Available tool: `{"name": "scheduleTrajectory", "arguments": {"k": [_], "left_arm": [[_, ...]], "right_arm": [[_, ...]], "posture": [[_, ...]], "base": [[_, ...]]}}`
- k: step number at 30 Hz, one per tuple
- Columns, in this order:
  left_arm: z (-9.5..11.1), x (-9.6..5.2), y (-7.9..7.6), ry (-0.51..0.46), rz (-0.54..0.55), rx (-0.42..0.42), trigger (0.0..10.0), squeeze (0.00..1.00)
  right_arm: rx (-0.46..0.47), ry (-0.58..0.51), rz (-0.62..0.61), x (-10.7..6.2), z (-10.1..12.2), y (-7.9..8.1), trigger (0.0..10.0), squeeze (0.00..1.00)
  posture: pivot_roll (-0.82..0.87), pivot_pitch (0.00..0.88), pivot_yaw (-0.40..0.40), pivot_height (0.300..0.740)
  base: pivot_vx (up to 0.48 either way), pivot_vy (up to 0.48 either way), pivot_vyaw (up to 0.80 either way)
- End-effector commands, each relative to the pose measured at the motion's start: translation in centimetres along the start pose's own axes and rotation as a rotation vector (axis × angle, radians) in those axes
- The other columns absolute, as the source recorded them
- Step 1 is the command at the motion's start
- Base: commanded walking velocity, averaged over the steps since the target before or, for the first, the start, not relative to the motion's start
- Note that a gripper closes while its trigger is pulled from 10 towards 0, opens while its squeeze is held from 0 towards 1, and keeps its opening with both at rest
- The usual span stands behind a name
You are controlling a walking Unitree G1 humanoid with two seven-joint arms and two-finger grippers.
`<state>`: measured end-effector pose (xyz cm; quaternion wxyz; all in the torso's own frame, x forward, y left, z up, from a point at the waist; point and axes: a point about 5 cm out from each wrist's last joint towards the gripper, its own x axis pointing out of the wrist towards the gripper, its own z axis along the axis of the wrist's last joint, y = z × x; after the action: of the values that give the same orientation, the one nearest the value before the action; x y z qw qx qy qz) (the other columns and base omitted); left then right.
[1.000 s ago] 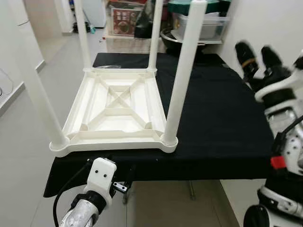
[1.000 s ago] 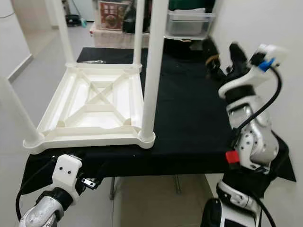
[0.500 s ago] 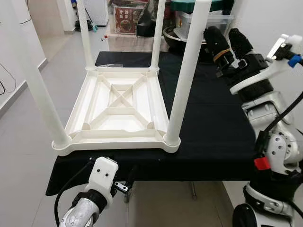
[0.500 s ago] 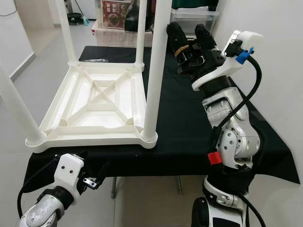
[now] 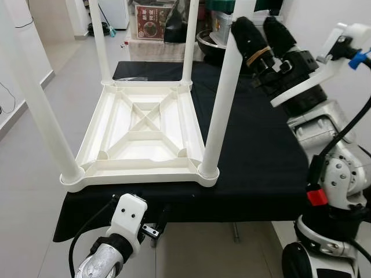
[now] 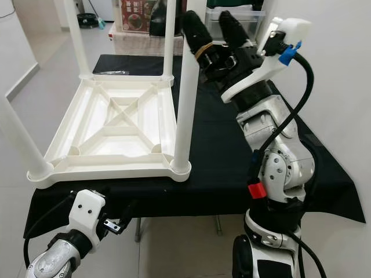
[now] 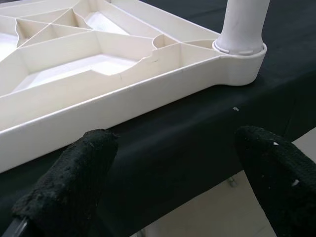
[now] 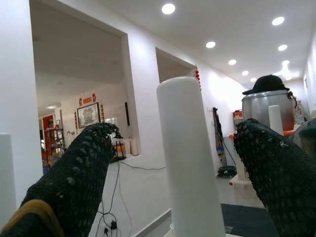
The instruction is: Building children table
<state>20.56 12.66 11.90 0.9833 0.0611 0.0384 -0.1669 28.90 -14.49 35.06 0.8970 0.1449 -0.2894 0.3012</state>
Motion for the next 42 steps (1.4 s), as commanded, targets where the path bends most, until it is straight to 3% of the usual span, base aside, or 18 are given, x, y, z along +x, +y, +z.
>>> {"name": "scheduleTrajectory", "arguments": {"k": [1,4,7,13,16,21,22,24,25,29,30,31,34,40,42], "left_arm": [[-0.5,-0.1,-0.1,0.026,-0.004,-0.008,10.0,0.00],[-0.6,-0.1,-0.1,0.026,-0.005,-0.008,10.0,0.00],[-0.6,-0.1,-0.2,0.026,-0.006,-0.005,10.0,0.00],[-0.7,-0.2,-0.4,0.030,-0.007,-0.007,10.0,0.00],[-0.6,-0.2,-0.4,0.031,-0.010,-0.009,10.0,0.00],[-0.6,-0.2,-0.4,0.031,-0.012,-0.011,10.0,0.00],[-0.6,-0.3,-0.4,0.031,-0.012,-0.011,10.0,0.00],[-0.6,-0.3,-0.4,0.031,-0.011,-0.011,10.0,0.00],[-0.6,-0.3,-0.4,0.031,-0.011,-0.011,10.0,0.00],[-0.6,-0.3,-0.4,0.032,-0.010,-0.010,10.0,0.00],[-0.6,-0.3,-0.4,0.033,-0.010,-0.011,10.0,0.00],[-0.6,-0.3,-0.4,0.033,-0.010,-0.012,10.0,0.00],[-0.6,-0.3,-0.4,0.035,-0.011,-0.013,10.0,0.00],[-0.6,-0.3,-0.4,0.035,-0.011,-0.011,10.0,0.00],[-0.6,-0.3,-0.4,0.035,-0.010,-0.010,10.0,0.00]], "right_arm": [[-0.002,0.011,0.019,0.2,-0.1,0.5,10.0,0.00],[-0.010,0.020,0.017,0.4,-0.2,0.6,10.0,0.00],[-0.103,0.052,-0.045,0.9,-0.9,0.1,10.0,0.00],[-0.159,0.109,-0.107,1.5,-2.1,0.1,10.0,0.00],[-0.271,0.190,-0.243,1.5,-4.0,-0.2,10.0,0.00],[-0.339,0.244,-0.325,1.2,-5.2,0.0,10.0,0.00],[-0.355,0.252,-0.357,1.0,-5.4,-0.1,7.8,0.00],[-0.365,0.255,-0.380,1.0,-5.5,-0.1,7.8,0.00],[-0.390,0.257,-0.403,0.8,-5.6,-0.3,5.4,0.00],[-0.429,0.259,-0.427,0.6,-5.6,-0.4,5.1,0.00],[-0.457,0.272,-0.465,0.3,-5.5,-0.8,1.2,0.00],[-0.467,0.283,-0.498,0.0,-5.5,-1.2,0.0,0.00],[-0.485,0.296,-0.581,-0.2,-5.2,-2.2,0.0,0.00],[-0.484,0.304,-0.607,-0.2,-5.2,-2.6,0.0,0.00],[-0.431,0.309,-0.626,0.0,-5.4,-3.0,0.0,0.00]], "posture": [[0.08,0.067,-0.089,0.740],[0.08,0.062,-0.090,0.740],[0.09,0.062,-0.097,0.740],[0.08,0.055,-0.097,0.740],[0.08,0.056,-0.095,0.740],[0.08,0.062,-0.095,0.740],[0.08,0.063,-0.097,0.740],[0.08,0.063,-0.097,0.740],[0.09,0.063,-0.097,0.740],[0.08,0.064,-0.097,0.740],[0.08,0.064,-0.094,0.740],[0.08,0.064,-0.094,0.740],[0.08,0.066,-0.095,0.740],[0.08,0.067,-0.095,0.740],[0.08,0.067,-0.091,0.740]], "base": [[0.000,0.000,0.00],[0.000,0.000,0.00],[0.000,0.000,0.00],[0.000,0.000,0.00],[0.000,0.000,0.00],[0.000,0.000,0.00],[0.000,0.000,0.00],[0.000,0.000,0.00],[0.000,0.000,0.00],[0.000,0.000,0.00],[0.000,0.000,0.00],[0.000,0.000,0.00],[0.000,0.000,0.00],[0.000,0.000,0.00],[0.000,0.000,0.00]]}}
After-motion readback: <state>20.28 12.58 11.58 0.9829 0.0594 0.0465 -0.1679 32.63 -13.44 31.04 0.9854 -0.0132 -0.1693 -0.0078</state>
